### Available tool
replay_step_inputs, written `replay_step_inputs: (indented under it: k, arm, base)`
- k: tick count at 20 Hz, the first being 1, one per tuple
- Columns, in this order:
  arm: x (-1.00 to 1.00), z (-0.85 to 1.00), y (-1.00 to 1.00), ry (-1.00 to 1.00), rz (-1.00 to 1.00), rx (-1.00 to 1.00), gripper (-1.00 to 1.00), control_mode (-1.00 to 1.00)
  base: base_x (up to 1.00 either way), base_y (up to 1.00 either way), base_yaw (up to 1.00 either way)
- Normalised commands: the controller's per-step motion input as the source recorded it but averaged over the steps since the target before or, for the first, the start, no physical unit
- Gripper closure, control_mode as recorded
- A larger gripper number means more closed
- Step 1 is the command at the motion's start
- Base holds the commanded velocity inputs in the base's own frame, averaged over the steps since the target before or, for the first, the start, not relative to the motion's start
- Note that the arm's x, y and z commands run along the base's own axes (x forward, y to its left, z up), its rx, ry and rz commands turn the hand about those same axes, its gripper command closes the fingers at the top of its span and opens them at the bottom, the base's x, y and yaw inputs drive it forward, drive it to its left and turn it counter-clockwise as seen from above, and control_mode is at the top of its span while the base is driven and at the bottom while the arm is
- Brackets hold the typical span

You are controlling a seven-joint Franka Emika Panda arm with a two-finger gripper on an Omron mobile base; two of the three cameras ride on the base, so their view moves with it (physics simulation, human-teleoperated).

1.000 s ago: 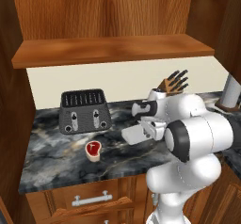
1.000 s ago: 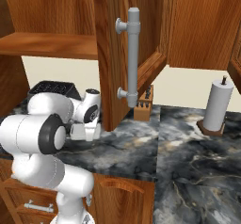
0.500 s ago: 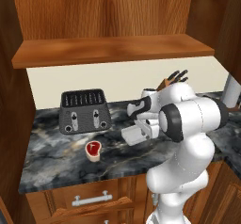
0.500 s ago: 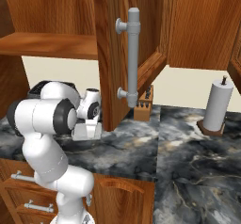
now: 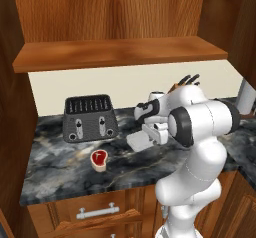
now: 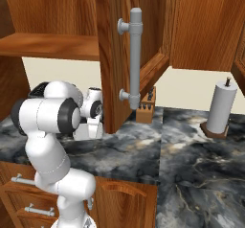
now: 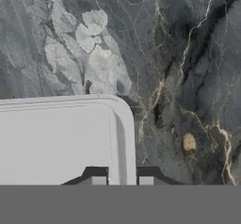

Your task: Retrieve the tupperware from the cabinet, then place the raw meat into the tupperware to avoid contamination.

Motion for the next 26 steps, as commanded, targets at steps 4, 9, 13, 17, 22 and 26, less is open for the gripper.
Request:
replay_step_inputs:
  k: [4, 9, 13, 17, 22, 26]
  arm:
    - [-0.1, 0.02, 0.0, 0.0, 0.0, 0.0, -1.0, -1.0]
    - [-0.15, 0.07, 0.0, 0.0, 0.0, 0.0, -1.0, -1.0]
    - [-0.13, 0.35, 0.08, 0.0, 0.0, -0.03, -1.0, -1.0]
    - [-0.23, 0.62, 0.27, 0.0, 0.12, -0.06, -1.0, -1.0]
    - [-0.35, 0.48, 0.37, 0.0, 0.23, -0.08, -1.0, -1.0]
    - [-0.45, 0.22, 0.46, 0.0, 0.34, -0.09, -1.0, -1.0]
  base:
    - [0.0, 0.0, 0.0]
    - [0.0, 0.0, 0.0]
    - [0.0, 0.0, 0.0]
    - [0.0, 0.0, 0.0]
    - [0.0, 0.0, 0.0]
    - [0.0, 0.0, 0.0]
